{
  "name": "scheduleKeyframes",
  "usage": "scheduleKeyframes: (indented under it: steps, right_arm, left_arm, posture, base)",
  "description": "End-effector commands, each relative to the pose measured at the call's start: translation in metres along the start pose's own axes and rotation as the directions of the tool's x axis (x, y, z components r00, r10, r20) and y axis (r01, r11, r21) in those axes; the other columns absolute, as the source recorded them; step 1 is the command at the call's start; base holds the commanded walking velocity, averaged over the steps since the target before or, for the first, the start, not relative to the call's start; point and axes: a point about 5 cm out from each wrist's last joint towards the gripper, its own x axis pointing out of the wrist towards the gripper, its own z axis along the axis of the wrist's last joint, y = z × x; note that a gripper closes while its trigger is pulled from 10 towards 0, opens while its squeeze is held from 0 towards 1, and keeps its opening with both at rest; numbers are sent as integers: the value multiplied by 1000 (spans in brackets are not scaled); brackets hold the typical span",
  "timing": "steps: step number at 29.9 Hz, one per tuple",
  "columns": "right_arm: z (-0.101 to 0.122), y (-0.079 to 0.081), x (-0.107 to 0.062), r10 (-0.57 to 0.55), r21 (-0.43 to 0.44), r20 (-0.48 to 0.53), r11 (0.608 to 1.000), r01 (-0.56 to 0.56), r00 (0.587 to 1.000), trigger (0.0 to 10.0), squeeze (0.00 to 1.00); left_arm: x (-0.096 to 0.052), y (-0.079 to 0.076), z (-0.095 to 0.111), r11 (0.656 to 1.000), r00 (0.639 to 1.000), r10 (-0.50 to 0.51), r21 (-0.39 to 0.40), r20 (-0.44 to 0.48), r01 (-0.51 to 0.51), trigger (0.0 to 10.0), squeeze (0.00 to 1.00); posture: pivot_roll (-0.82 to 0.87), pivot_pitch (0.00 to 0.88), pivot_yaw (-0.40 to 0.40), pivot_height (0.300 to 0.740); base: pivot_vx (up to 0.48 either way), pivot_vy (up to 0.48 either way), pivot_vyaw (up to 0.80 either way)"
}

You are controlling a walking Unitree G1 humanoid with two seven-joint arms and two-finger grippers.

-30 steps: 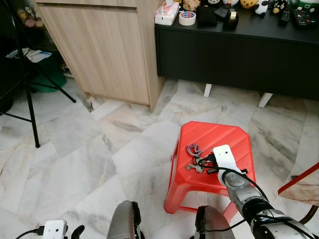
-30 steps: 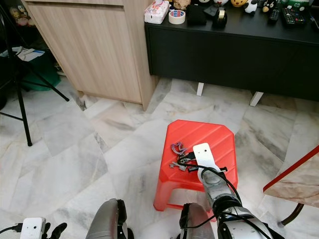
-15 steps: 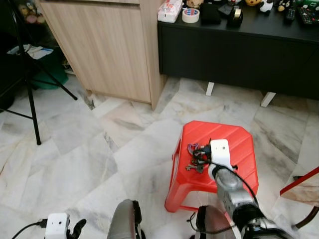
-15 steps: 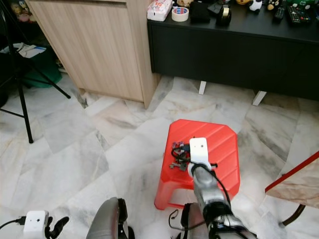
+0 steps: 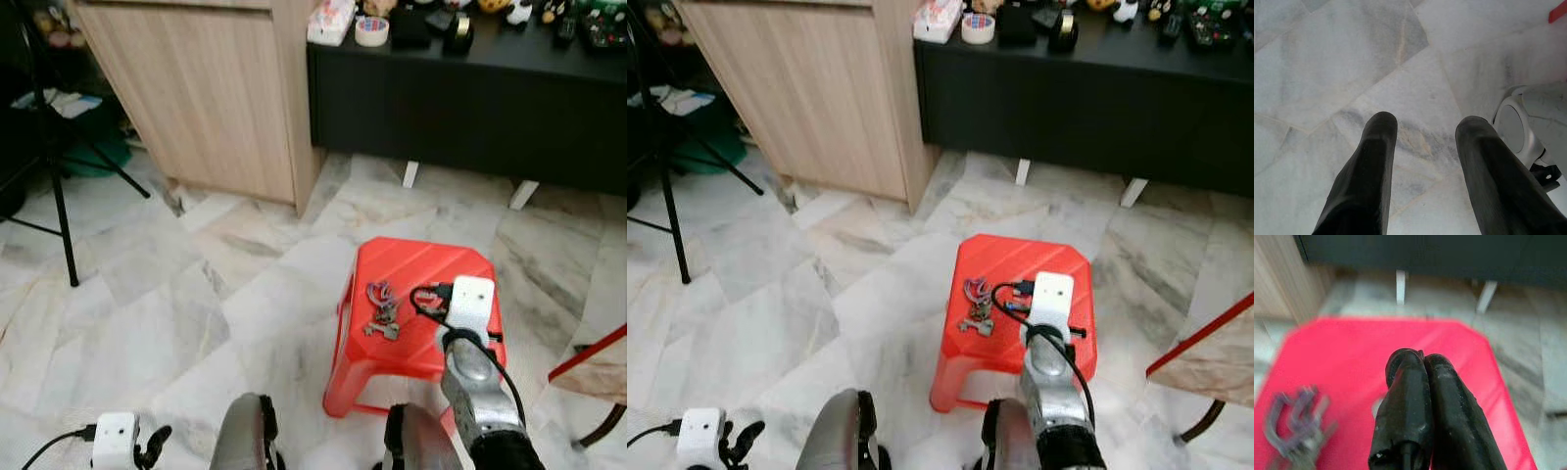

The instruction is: Hang keys on a hook

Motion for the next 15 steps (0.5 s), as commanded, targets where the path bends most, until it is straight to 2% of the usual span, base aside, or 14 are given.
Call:
scheduleKeyframes:
  steps: [1,8,10,15]
  right_arm:
    - [1,3,-4,21,17,23,1000,-21,1000,0,0]
    - [-2,9,-17,27,51,56,998,-30,998,0,0]
    - [0,8,-22,25,48,95,998,-30,995,0,0]
    - [4,3,-24,-32,56,112,998,25,993,0,0]
  left_arm:
    - [-4,-1,-10,1000,999,0,4,-51,0,10000,0]
    - [-3,-2,-12,1000,998,-1,12,-68,2,10000,0]
    - [-3,-4,-12,1000,997,1,12,-71,0,10000,0]
    - [0,-5,-9,1000,998,5,10,-64,-4,10000,0]
  posture:
    - [104,119,25,604]
    - [112,34,16,604]
    - [117,2,11,604]
    - [104,42,21,604]
  base:
    - [0,0,0]
    - [0,0,0]
    - [0,0,0]
    - [0,0,0]
